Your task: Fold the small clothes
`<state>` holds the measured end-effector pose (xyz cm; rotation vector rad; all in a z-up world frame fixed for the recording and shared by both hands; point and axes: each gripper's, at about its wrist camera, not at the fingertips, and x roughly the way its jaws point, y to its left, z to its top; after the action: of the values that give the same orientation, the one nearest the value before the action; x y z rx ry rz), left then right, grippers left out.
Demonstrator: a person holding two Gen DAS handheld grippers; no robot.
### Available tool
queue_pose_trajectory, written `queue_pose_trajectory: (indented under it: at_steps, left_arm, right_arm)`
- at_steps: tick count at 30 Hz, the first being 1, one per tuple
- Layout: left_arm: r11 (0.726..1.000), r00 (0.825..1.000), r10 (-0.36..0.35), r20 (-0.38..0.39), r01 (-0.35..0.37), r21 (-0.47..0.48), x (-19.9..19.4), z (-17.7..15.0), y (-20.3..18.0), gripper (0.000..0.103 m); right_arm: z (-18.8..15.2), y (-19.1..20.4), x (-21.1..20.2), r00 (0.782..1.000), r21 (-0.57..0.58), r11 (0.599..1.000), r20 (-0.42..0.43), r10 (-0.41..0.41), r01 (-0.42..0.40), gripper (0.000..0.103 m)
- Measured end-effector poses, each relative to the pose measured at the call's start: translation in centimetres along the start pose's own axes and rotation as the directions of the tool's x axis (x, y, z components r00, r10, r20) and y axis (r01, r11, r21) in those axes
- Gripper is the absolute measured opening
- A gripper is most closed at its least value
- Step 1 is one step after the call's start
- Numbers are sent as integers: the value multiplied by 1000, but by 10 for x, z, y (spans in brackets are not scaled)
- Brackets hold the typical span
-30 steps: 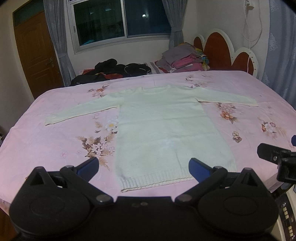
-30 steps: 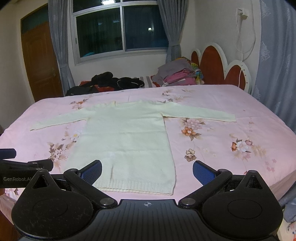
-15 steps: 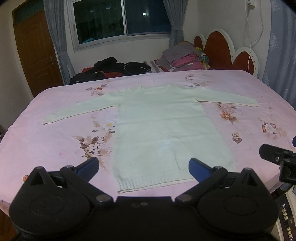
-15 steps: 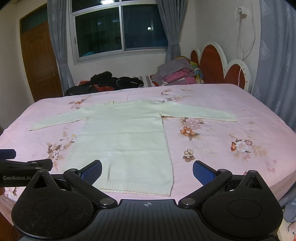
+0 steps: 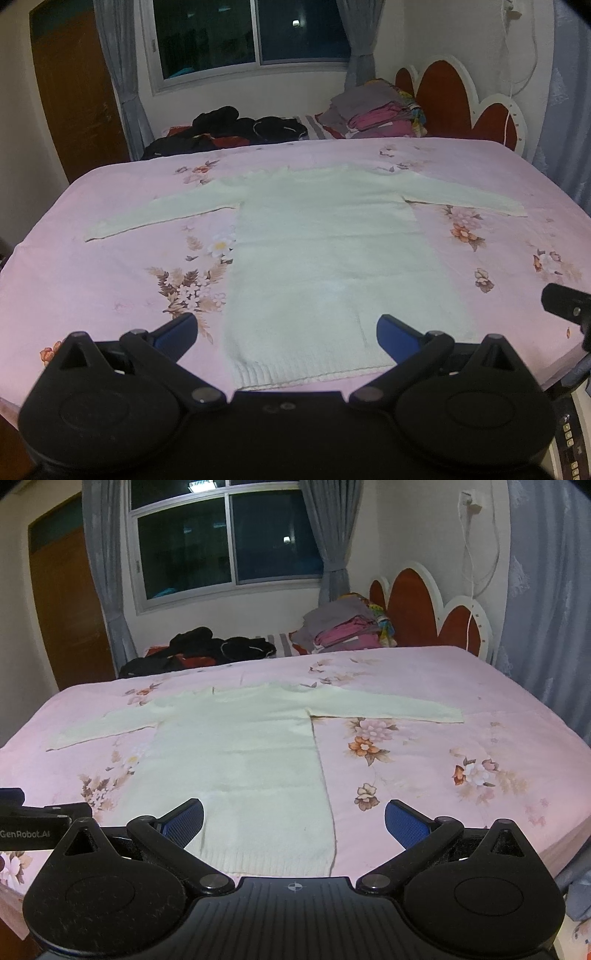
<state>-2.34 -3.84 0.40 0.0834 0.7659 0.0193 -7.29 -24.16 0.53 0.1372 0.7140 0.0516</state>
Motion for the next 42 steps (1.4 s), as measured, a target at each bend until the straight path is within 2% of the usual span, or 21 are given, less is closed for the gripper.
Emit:
queue_pose_trajectory:
  at_steps: [12,22,32,37,42]
  left_arm:
    - [1000,1000,25,-12,-25,-5,37,15,10,103]
    - [999,1000,24,-16,-25,-33,85,40,17,103]
    - [995,999,36,-27,-39,-89,138,73,15,103]
    - [991,999,21,-41,-26,-133,168,91,12,103]
    - [991,997,76,-20,-78,-107,192,105,0,103]
  right_arm:
    - [13,-4,33,1000,-14,1000,6,-27,27,103]
    - [35,-19,85,997,-37,997,0,-72,72,103]
    - [66,-63,146,995,-10,995,0,-95,95,103]
    - [84,-92,177,995,11,995,1,-99,99,103]
    - [99,-130,213,996,66,994,-14,-91,92,103]
